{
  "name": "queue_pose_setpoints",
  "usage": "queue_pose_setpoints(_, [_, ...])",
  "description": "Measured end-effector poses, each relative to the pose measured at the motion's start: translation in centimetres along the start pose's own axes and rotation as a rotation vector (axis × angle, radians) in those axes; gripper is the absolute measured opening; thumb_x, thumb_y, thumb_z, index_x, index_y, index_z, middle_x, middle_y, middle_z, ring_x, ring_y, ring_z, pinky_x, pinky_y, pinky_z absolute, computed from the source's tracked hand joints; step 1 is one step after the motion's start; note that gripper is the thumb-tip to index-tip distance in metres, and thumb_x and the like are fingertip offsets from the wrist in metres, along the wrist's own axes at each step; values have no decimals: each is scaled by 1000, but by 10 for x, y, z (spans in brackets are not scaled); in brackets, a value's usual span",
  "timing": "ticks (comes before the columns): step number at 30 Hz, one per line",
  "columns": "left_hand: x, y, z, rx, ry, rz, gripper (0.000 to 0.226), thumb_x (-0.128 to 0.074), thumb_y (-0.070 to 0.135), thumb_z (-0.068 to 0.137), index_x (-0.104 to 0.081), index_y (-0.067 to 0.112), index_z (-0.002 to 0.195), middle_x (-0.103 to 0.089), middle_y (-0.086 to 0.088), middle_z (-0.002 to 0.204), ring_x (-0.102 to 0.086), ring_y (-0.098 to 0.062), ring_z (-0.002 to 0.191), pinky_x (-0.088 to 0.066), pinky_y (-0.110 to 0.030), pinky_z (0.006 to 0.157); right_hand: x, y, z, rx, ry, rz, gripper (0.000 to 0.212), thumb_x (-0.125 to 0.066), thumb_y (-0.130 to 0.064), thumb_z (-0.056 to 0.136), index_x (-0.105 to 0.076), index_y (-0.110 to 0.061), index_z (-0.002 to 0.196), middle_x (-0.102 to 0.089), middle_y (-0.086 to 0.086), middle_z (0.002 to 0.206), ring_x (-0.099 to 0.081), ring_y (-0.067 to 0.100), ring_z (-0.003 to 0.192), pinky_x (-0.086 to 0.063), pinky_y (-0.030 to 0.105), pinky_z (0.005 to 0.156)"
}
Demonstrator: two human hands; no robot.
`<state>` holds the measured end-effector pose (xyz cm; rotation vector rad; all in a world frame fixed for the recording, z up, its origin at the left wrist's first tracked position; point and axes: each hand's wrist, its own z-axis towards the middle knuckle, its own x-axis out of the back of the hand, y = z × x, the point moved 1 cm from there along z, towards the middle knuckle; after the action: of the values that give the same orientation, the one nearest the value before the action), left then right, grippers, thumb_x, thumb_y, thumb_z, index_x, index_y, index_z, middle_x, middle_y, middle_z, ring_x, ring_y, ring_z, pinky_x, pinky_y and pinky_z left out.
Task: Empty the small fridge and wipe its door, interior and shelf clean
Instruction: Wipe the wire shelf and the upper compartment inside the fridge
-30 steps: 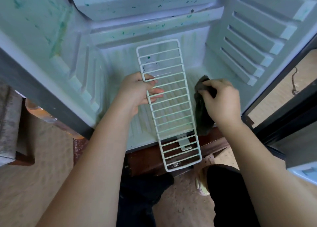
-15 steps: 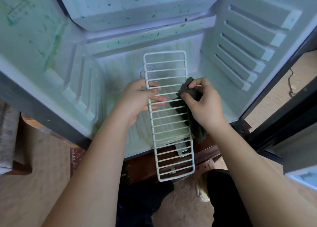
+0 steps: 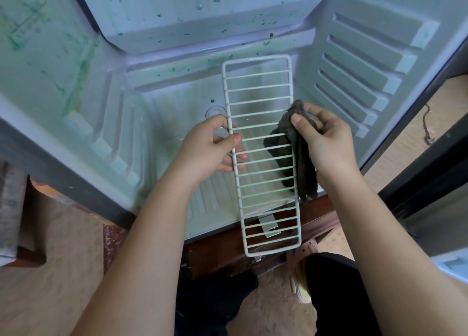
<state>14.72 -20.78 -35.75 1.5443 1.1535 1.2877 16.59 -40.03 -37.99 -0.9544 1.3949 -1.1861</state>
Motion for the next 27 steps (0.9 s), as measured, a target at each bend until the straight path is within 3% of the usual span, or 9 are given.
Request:
queue_pose_setpoints(4, [-4,5,-3,-6,-73,-7,8,-54,13,99,-56,15,91,-71,-5,69,-74,-25,70,-60,-30,60,4,-2,3,42,-7,-32,30,-65,-4,88,-63,-8,118,-74,4,93,-71,18,85,-56,28,78])
queue_pose_setpoints(9, [-11,2,-1,24,-54,-1,17,-50,10,101,-55,13,85,-63,-9,75,-71,-23,63,-61,-36,61,8,-11,4,103,-13,-230,6,-66,-16,89,-68,-14,95,-73,1,82,-70,15,75,-56,30,74])
queue_pose_setpoints(11, [-10,2,-1,41,-34,-61,18,-49,8,101,-54,9,83,-61,-10,75,-70,-25,62,-61,-41,60,9,-14,3,145,-8,-276,10,-61,-19,94,-69,-16,87,-72,-5,74,-66,8,67,-53,24,67])
queue_pose_setpoints(13, [-9,5,-2,50,-40,-109,17,-48,8,101,-54,6,85,-64,-13,76,-70,-28,59,-60,-37,55,7,-15,2,145,10,-218,16,-57,-16,96,-67,-17,83,-69,-10,64,-62,2,59,-49,17,59])
queue_pose_setpoints(17, [-6,6,-1,18,11,-172,13,-47,5,101,-52,1,90,-64,-20,82,-72,-24,64,-58,-33,51,1,-11,-2,39,-36,-13,6,-58,-10,94,-62,-14,96,-70,-8,63,-65,3,58,-48,15,57])
queue_pose_setpoints(22, [5,3,1,2,140,-202,16,-47,7,101,-51,7,86,-63,-22,83,-71,-22,59,-56,-30,49,-4,15,-16,-125,-222,-143,26,-64,-6,89,-60,-16,113,-72,-5,76,-68,7,65,-51,18,58])
queue_pose_setpoints(24, [8,4,1,7,158,-222,16,-48,9,101,-53,9,85,-64,-23,83,-71,-25,60,-57,-32,50,-3,21,-19,-127,-261,-172,20,-63,-7,89,-63,-16,107,-72,-5,79,-67,8,69,-51,19,62])
queue_pose_setpoints(26, [8,6,0,21,139,-238,13,-49,10,101,-54,8,89,-66,-22,82,-71,-28,60,-59,-35,52,-2,20,-15,-67,-182,-272,7,-61,-12,92,-66,-17,91,-71,-2,78,-65,11,69,-51,27,65])
queue_pose_setpoints(27, [6,8,-1,32,123,-250,12,-49,11,101,-55,8,91,-67,-21,81,-71,-29,60,-60,-35,53,0,20,-12,-51,-119,-312,14,-59,-18,94,-67,-16,83,-71,2,75,-65,15,67,-53,32,65])
